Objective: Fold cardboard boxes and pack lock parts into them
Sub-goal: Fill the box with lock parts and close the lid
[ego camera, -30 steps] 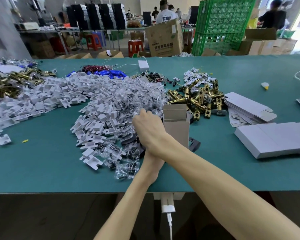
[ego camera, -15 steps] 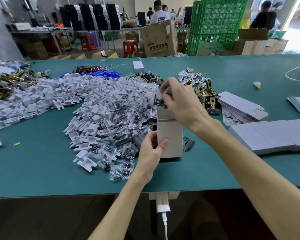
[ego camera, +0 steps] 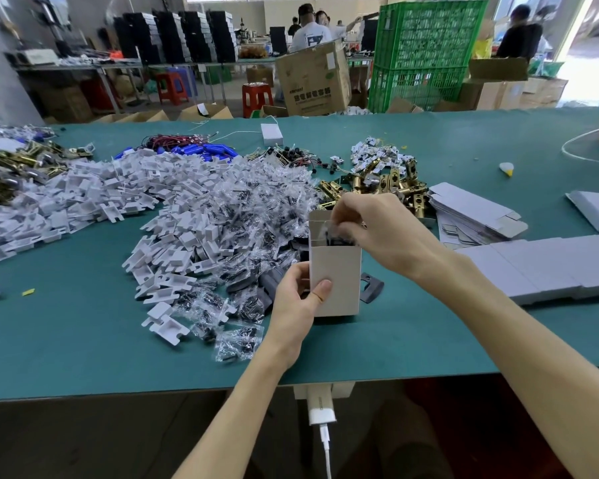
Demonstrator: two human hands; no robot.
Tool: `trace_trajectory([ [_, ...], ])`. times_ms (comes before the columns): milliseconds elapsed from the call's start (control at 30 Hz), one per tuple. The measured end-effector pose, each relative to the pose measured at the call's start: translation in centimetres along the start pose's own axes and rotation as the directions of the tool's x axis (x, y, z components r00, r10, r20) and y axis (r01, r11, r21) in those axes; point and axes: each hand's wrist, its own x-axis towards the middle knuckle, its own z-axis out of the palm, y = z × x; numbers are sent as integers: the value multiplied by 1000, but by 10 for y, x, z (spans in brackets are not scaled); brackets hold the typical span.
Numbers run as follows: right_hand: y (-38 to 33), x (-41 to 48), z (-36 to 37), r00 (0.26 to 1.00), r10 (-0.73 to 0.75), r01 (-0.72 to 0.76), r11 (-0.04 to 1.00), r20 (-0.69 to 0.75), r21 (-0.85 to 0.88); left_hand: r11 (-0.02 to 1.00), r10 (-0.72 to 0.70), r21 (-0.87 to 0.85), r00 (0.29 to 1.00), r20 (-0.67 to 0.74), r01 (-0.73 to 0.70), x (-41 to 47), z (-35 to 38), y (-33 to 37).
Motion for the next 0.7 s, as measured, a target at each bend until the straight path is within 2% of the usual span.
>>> trace_trajectory([
  [133,0,1,-8,999,-25,27,999,47,-40,1000,0,-8,1000,5,0,0,-1,0],
  [233,1,1,-7,996,-28,40,987,81,-155,1000,0,-9,1000,5,0,0,0,0],
  [400,1,2,-6,998,-5,18,972,56,-234,1000,3,-1,1000,4,-3,0,-1,-1],
  [567,-4,2,-5,999,-6,25,903,47,-429,1000,7,-2,1000,3,-7,0,0,-1],
  [700,-12,4,-7,998,1,30,862,61,-506,1000,11,9,1000,-6,-11,1,0,-2],
])
